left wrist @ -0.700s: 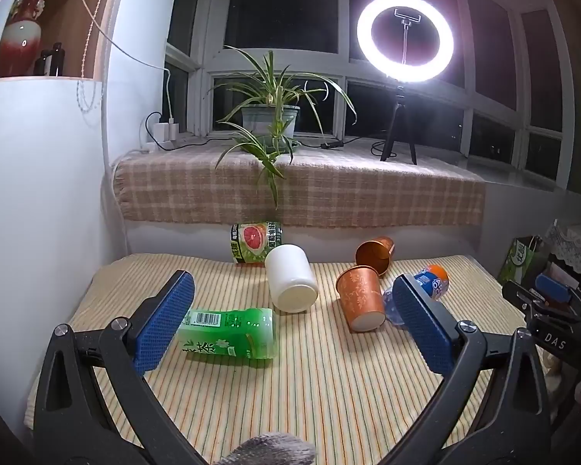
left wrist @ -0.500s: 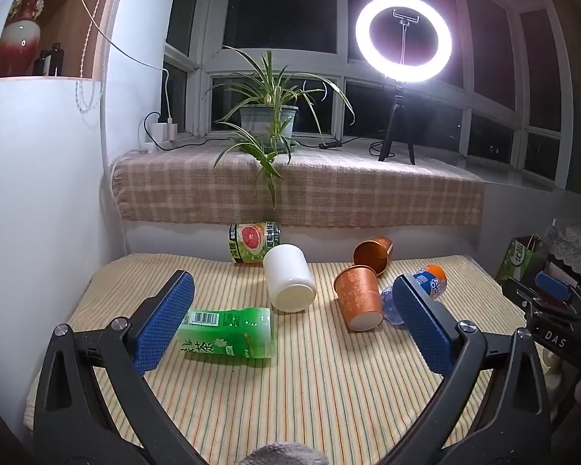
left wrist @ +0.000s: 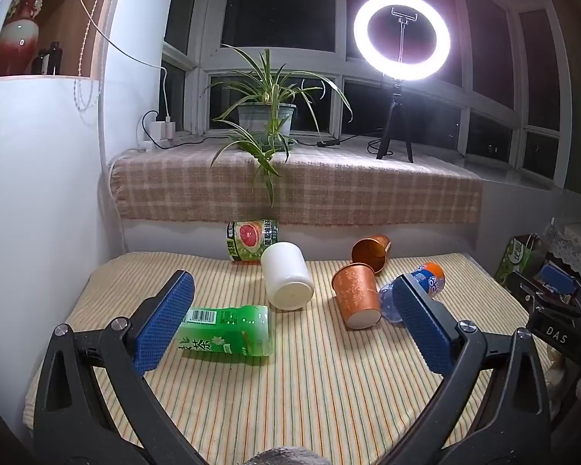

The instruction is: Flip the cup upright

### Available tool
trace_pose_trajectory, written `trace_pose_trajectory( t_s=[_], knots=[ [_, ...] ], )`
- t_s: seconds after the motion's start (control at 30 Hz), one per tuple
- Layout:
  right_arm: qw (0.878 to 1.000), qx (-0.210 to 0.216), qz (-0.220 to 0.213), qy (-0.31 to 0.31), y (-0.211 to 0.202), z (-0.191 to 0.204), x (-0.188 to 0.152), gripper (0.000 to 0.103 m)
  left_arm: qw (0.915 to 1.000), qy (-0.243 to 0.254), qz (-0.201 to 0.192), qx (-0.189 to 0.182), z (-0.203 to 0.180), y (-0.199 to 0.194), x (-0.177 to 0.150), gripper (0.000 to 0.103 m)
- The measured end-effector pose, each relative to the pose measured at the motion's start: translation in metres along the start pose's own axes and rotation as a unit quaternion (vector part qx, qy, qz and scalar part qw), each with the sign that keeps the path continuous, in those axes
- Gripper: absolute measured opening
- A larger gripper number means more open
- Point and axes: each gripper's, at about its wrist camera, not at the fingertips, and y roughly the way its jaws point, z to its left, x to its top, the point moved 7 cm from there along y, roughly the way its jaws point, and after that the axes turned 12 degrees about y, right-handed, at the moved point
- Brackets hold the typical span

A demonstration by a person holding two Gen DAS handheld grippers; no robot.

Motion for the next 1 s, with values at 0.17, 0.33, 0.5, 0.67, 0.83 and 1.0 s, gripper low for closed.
trace_pose_trajectory(
  t_s=[0.17, 0.33, 0.5, 0.67, 0.83, 1.0],
  knots=[
    [1.000, -0.006, -0.005, -0.006, -0.0005, 0.0002, -0.0002, 0.081, 1.0000, 0.000, 0.001, -0.001, 0.0003, 0.0000, -0.0001, 0.103],
    [1.000, -0.010, -0.008, -0.007, -0.0004, 0.0004, -0.0010, 0.081, 1.0000, -0.001, 0.001, -0.001, 0.0003, 0.0002, -0.0002, 0.103],
    [1.000, -0.011, -0.008, -0.008, 0.0004, -0.0011, -0.0013, 0.081, 1.0000, -0.001, 0.002, 0.000, 0.0002, 0.0004, -0.0001, 0.103],
    [1.000, -0.012, -0.010, -0.007, 0.0007, -0.0010, -0.0013, 0.081, 1.0000, -0.001, 0.002, -0.001, 0.0001, 0.0007, -0.0002, 0.103],
    [1.000, -0.012, -0.009, -0.007, 0.0009, -0.0012, -0.0017, 0.081, 1.0000, -0.001, 0.002, -0.001, 0.0000, 0.0007, -0.0002, 0.103],
    [1.000, -0.012, -0.008, -0.007, 0.0010, -0.0016, -0.0022, 0.081, 1.0000, 0.000, 0.003, -0.001, 0.0002, 0.0006, -0.0001, 0.103]
  ],
)
